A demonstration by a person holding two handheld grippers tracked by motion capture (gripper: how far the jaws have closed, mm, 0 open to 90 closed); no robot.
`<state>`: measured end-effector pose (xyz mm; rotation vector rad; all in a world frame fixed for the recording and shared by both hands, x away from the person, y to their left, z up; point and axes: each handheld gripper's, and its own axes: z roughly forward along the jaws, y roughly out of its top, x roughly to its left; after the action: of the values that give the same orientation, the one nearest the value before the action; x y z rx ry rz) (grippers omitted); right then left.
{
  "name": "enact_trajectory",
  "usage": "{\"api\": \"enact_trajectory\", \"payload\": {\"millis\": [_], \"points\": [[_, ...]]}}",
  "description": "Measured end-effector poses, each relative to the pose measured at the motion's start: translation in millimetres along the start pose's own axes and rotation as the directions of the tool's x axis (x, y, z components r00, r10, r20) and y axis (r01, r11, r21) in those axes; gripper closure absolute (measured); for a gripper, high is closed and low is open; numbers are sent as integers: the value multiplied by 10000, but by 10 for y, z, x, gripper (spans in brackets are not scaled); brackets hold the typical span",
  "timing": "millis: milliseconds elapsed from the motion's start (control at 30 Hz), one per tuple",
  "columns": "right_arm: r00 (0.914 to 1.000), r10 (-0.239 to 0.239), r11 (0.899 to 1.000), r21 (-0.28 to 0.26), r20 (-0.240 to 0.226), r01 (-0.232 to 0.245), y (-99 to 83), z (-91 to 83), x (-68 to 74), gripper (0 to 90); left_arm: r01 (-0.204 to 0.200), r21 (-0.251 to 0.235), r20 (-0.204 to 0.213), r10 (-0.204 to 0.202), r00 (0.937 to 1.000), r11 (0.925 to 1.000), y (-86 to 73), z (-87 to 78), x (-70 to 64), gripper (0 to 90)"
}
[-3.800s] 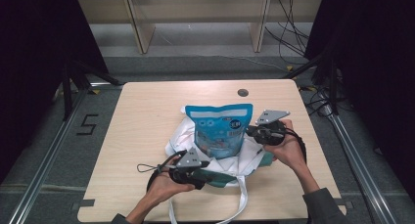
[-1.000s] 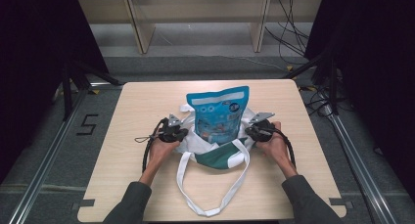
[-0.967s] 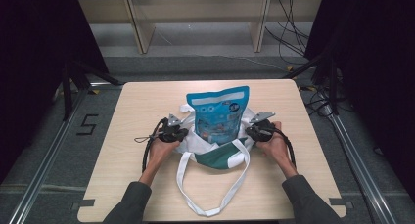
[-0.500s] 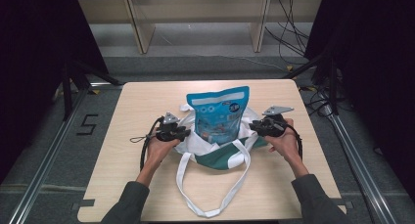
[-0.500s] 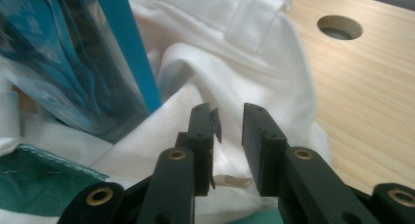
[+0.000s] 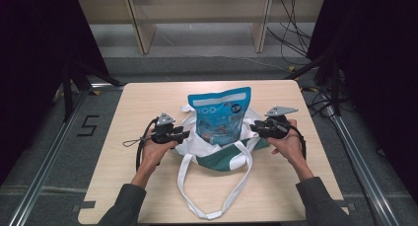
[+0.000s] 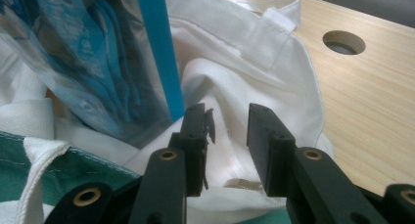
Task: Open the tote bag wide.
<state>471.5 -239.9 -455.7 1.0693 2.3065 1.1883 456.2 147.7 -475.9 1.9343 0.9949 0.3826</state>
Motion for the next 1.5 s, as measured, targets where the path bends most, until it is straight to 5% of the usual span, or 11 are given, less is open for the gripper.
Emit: {"api": "enact_trajectory", "payload": {"millis": [333, 867, 1233, 1500], "points": [[9996, -276, 9994, -229, 8, 276, 26, -89, 59, 649, 109, -43, 125, -108, 9999, 9999, -11, -104, -70, 571], [9999, 29, 9992, -392, 97, -25, 4, -274, 126, 537, 409, -370, 214, -402, 9990, 9985, -35, -331, -208, 413], [9999, -29, 9995, -318, 135, 33, -15, -361, 141, 467, -126, -292, 196, 132, 9997, 9995, -17, -476, -333, 344], [9997, 13, 9989, -461, 227, -2, -64, -428, 155, 458, -159, -274, 122, 162, 9998, 9995, -109, -610, -364, 329]]}}
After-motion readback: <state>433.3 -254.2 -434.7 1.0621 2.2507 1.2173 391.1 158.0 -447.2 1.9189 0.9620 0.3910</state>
